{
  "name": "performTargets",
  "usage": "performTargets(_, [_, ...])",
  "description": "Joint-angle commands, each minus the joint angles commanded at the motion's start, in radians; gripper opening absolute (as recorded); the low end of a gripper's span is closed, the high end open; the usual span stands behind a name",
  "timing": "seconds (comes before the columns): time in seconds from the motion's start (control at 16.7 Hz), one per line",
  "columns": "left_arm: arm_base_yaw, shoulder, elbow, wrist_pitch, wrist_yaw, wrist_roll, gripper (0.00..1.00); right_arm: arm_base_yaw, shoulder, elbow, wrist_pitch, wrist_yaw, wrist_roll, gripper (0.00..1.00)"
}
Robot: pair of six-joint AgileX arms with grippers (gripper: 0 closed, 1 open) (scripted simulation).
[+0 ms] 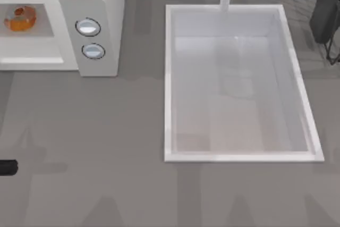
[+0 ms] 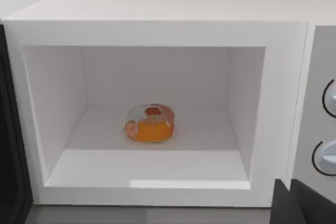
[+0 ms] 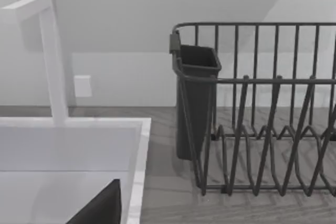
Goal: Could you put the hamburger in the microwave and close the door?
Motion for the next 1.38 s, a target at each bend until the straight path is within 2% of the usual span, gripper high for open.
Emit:
performTargets(0.54, [-0.004, 0.003, 0.004, -0.004, -0.004, 0.000, 0.00, 0.000, 0.000, 0.000, 0.000, 0.000, 0.000, 1.00])
performTargets(0.9, [-0.068, 0.039, 0.113, -0.071, -0.069, 0.001, 0.00, 0.000, 0.000, 0.000, 0.000, 0.000, 0.000, 1.00])
performTargets(1.2, [-0.072, 0.039, 0.118, -0.073, -0.073, 0.000, 0.00, 0.000, 0.000, 0.000, 0.000, 0.000, 0.000, 1.00])
performTargets(1.38, [-0.130, 0.070, 0.151, -0.074, -0.131, 0.001, 0.00, 0.000, 0.000, 0.000, 0.000, 0.000, 0.000, 1.00])
